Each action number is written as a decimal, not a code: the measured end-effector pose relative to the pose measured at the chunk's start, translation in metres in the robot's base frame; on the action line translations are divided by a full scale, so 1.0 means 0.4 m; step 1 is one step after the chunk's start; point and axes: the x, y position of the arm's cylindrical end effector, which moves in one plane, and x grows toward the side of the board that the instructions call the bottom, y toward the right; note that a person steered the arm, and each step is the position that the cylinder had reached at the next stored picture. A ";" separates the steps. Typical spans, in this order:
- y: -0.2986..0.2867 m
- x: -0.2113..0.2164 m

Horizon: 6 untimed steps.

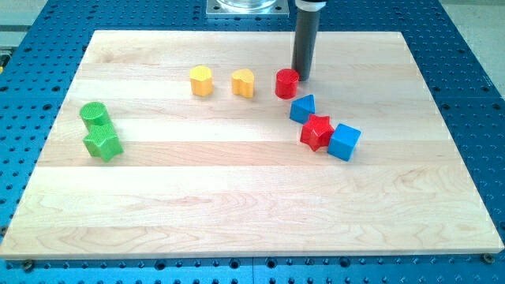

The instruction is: Slide the red star to the left of the blue cube

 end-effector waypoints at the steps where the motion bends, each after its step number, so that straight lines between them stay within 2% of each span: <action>1: 0.036 0.081; 4: 0.037 0.323; 6: -0.002 0.324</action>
